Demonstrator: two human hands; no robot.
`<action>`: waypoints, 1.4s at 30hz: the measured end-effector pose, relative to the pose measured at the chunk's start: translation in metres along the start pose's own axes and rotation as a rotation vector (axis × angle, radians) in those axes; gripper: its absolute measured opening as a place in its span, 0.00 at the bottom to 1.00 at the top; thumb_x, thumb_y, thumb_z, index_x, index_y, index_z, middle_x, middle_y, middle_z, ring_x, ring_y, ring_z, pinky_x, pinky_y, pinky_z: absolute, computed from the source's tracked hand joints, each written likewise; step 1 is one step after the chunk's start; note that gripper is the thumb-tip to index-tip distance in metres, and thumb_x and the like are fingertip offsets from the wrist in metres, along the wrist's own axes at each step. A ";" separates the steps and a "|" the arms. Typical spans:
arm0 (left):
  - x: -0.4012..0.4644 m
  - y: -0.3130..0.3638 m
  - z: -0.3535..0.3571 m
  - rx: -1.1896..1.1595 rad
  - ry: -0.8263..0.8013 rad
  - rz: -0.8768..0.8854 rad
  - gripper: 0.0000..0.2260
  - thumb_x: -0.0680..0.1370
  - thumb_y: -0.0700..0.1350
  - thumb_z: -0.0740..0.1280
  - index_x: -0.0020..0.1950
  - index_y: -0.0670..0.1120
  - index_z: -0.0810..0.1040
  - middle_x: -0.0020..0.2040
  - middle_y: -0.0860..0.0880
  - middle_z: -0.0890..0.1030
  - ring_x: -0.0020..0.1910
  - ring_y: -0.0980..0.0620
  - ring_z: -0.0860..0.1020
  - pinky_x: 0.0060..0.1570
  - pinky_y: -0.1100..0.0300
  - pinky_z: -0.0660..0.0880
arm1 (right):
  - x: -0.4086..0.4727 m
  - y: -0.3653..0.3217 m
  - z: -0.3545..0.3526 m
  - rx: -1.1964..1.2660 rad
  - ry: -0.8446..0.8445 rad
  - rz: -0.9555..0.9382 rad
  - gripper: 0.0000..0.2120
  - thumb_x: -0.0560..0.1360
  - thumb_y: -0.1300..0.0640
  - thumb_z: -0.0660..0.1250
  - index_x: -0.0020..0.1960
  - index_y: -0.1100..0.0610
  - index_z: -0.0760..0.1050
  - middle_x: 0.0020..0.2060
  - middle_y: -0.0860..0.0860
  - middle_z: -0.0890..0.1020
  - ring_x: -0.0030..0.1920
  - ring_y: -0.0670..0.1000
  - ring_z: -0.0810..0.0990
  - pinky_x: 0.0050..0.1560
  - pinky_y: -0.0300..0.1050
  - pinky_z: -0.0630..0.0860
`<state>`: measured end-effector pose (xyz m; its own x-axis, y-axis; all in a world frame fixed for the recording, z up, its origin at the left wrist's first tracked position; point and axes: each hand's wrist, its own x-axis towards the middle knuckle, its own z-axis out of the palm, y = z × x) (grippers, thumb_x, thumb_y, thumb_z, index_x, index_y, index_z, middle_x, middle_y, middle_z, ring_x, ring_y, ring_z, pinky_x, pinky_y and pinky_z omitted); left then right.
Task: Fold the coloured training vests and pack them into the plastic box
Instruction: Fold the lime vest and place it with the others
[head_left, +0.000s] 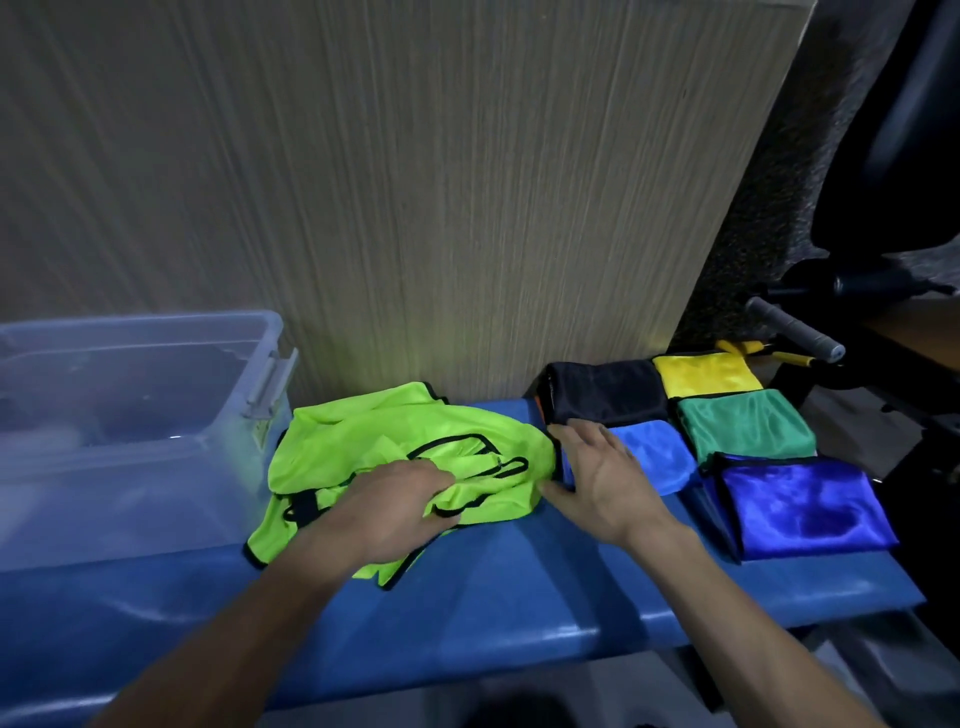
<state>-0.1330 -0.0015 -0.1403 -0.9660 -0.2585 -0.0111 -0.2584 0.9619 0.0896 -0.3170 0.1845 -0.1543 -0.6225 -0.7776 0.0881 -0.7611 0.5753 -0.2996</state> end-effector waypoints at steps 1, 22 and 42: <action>-0.003 -0.004 0.000 -0.076 0.045 -0.008 0.14 0.80 0.62 0.63 0.48 0.51 0.73 0.46 0.55 0.77 0.50 0.50 0.76 0.48 0.50 0.76 | -0.002 -0.004 -0.002 0.059 -0.016 -0.100 0.34 0.74 0.43 0.68 0.78 0.49 0.63 0.73 0.50 0.67 0.76 0.55 0.63 0.73 0.56 0.65; -0.059 -0.007 -0.028 -0.877 0.341 -0.144 0.05 0.79 0.48 0.72 0.48 0.52 0.77 0.27 0.59 0.72 0.27 0.60 0.68 0.34 0.61 0.69 | -0.048 -0.061 -0.007 0.525 -0.152 -0.159 0.41 0.72 0.37 0.74 0.79 0.41 0.60 0.71 0.37 0.67 0.71 0.36 0.66 0.66 0.30 0.64; -0.053 -0.054 0.000 -0.368 0.097 -0.274 0.07 0.71 0.52 0.70 0.49 0.57 0.81 0.49 0.54 0.83 0.52 0.50 0.81 0.52 0.55 0.77 | -0.064 -0.035 -0.067 0.546 -0.749 -0.069 0.22 0.69 0.33 0.75 0.56 0.45 0.82 0.51 0.48 0.84 0.49 0.48 0.84 0.50 0.44 0.80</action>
<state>-0.0676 -0.0395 -0.1447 -0.8527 -0.5223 0.0075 -0.4651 0.7658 0.4441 -0.2631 0.2312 -0.0856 -0.1544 -0.8757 -0.4576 -0.4823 0.4710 -0.7386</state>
